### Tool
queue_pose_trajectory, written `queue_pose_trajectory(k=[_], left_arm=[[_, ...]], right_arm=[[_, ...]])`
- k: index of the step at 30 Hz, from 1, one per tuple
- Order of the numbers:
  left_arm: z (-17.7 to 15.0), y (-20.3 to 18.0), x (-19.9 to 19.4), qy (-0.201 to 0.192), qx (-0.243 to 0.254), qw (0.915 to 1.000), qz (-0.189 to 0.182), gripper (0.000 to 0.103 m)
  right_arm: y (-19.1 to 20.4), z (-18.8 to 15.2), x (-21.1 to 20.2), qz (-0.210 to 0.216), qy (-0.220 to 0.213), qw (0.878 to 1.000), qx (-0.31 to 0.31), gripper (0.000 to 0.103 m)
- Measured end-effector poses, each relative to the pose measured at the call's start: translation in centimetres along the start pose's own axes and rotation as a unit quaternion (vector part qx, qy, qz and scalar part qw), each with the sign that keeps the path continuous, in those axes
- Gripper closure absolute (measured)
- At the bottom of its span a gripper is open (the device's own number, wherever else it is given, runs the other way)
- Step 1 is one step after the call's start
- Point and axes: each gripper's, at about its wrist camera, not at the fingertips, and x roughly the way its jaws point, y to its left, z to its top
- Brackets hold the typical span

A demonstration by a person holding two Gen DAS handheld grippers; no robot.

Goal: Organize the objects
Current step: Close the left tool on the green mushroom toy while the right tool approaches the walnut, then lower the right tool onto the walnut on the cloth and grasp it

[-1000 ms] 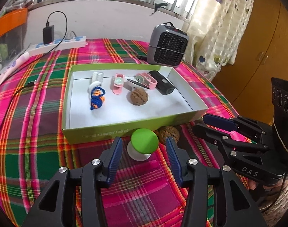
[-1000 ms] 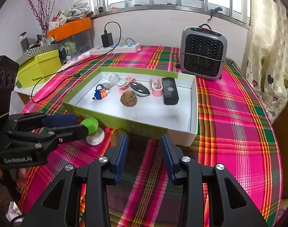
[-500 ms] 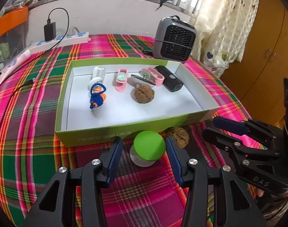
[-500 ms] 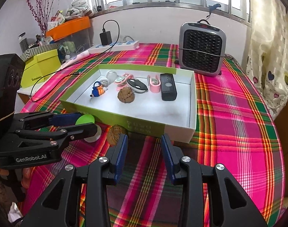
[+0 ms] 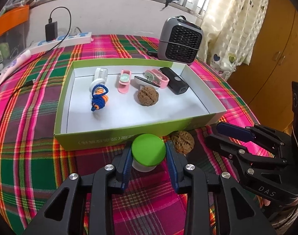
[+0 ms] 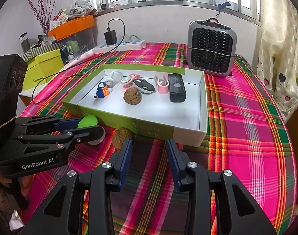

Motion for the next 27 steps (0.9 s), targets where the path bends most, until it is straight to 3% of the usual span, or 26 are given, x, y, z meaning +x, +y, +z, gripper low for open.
queue_pose_trajectory(k=[19,27], left_arm=[[-1.1,2.7,-1.7,-0.008,-0.021,0.9994,0.027,0.072],[-1.2,3.3,-1.8,-0.011,-0.025,0.9993,0.024,0.072]], right_arm=[[2.4,0.5,1.6,0.027,0.015,0.999,-0.012,0.065],[3.1,0.8,2.7,0.016,0.024,0.999,-0.019,0.065]])
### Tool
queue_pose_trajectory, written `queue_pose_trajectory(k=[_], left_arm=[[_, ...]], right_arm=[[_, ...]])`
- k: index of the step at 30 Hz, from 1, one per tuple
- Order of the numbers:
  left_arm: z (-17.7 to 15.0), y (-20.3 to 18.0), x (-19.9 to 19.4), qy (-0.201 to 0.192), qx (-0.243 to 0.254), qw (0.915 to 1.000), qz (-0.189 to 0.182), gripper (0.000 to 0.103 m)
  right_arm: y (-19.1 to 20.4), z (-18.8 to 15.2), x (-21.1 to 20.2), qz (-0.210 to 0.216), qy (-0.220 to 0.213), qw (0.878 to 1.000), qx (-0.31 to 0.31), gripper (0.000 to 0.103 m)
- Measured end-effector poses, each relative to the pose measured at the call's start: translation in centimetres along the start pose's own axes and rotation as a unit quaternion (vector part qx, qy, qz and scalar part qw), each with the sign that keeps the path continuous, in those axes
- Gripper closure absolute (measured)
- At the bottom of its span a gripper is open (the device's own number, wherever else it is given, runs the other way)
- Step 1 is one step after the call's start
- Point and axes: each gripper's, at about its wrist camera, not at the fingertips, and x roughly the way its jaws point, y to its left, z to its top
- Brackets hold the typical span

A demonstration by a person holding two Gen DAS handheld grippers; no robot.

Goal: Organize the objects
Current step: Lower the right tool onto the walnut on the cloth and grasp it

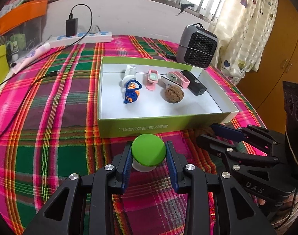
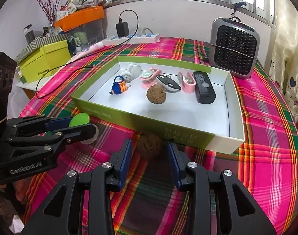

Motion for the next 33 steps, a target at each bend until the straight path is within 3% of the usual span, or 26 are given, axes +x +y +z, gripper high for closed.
queue_pose_trajectory(k=[18,22,33], left_arm=[[-0.08,0.31,0.42,0.003,-0.006,1.0,-0.003,0.072],[-0.09,0.26,0.43,0.003,-0.005,1.0,-0.003,0.072],[-0.11,0.15,0.44,0.002,-0.003,1.0,-0.001,0.072]], right_arm=[[-0.17,-0.1,0.71,-0.018,0.015,1.0,0.003,0.065],[-0.15,-0.2,0.55,-0.014,0.014,1.0,0.003,0.072],[-0.2,-0.33,0.55,-0.01,0.014,1.0,0.006,0.073]])
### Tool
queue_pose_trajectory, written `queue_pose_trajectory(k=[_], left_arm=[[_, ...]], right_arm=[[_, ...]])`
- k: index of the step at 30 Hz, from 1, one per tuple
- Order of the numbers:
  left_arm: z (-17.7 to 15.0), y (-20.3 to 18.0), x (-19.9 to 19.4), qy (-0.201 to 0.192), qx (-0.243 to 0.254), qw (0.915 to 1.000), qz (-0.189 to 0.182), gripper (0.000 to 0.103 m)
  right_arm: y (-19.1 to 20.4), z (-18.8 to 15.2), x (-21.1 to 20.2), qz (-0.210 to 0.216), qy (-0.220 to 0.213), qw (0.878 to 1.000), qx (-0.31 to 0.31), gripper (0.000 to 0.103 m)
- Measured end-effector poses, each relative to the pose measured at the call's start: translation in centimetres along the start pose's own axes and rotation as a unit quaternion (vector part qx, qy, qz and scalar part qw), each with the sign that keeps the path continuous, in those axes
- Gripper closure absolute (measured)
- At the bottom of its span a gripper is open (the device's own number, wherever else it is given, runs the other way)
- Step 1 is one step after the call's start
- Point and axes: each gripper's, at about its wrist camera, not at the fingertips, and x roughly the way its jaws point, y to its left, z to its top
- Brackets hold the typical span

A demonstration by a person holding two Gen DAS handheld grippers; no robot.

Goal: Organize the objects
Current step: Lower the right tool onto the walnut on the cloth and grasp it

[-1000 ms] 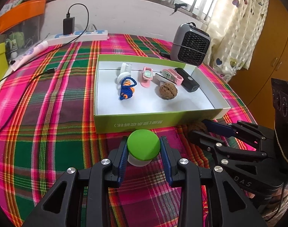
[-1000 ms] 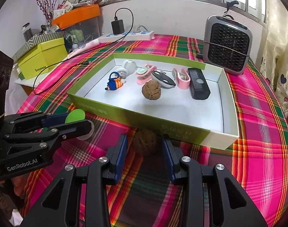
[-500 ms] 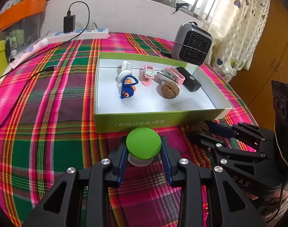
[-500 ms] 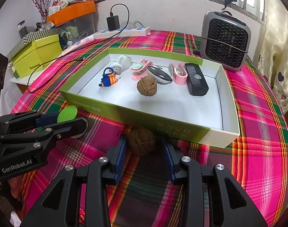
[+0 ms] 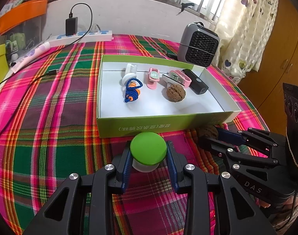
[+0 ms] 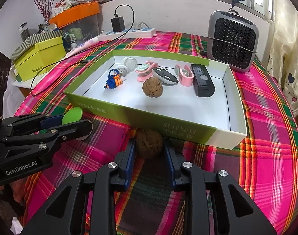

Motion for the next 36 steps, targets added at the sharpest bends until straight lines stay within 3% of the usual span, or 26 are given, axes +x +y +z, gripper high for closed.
queue_pose_trajectory(k=[36], left_arm=[[-0.04,-0.25,-0.11,-0.004,0.01,0.9998,0.016,0.073]], right_arm=[[0.41,-0.31,-0.26,0.008,0.0,1.0,-0.002,0.074]])
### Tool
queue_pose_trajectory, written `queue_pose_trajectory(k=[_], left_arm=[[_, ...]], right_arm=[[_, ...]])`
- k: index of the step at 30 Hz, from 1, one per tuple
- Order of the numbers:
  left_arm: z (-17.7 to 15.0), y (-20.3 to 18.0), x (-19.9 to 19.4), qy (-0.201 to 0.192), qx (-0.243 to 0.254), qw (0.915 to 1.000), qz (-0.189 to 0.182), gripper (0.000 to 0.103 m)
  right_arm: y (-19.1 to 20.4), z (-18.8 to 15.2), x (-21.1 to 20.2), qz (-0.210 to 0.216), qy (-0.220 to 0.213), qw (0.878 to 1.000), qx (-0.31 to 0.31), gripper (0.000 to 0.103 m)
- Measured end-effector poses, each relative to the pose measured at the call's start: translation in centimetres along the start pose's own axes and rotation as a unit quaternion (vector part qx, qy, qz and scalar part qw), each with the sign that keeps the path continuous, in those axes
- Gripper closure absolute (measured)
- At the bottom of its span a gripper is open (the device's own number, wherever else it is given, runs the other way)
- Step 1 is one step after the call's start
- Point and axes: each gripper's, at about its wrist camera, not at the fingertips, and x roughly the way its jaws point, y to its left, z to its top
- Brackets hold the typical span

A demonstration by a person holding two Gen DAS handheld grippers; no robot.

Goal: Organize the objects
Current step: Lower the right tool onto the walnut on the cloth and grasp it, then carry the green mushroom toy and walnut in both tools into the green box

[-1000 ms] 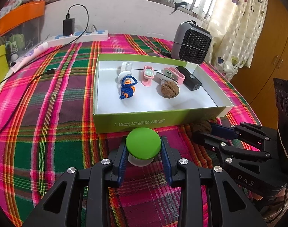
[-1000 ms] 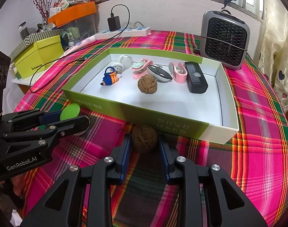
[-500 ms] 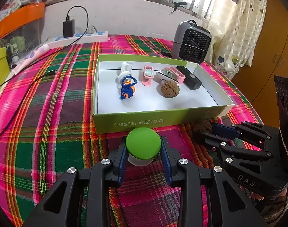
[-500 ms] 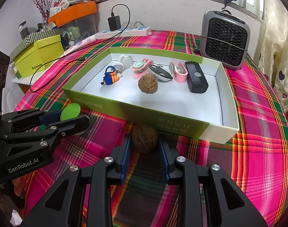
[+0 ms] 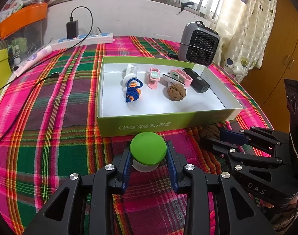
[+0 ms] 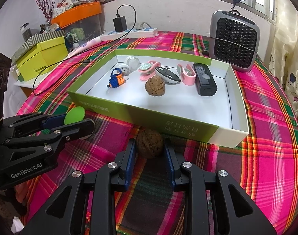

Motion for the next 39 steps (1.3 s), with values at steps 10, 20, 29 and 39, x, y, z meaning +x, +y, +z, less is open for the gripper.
queue_pose_trajectory(k=[10,20,29,39], left_arm=[[-0.2,0.0,-0.2,-0.001,-0.001,1.0,0.005,0.073],[-0.5,-0.4,-1.2,-0.009,0.006,0.9999,0.01,0.073],[0.0,-1.8,-3.3,-0.032,0.019,0.9993,0.01,0.073],[1.9,-2.6,-4.0,-0.049,0.024,0.9985,0.008,0.073]], right_arm=[[-0.1,-0.1,-0.2,0.004,-0.001,1.0,0.002,0.074],[0.0,-0.5,-1.1,0.008,-0.009,1.0,0.002,0.074],[-0.1,-0.1,-2.6,0.014,-0.03,0.999,0.004,0.074],[-0.8,1.3,-4.3,0.009,-0.058,0.998,0.003,0.074]])
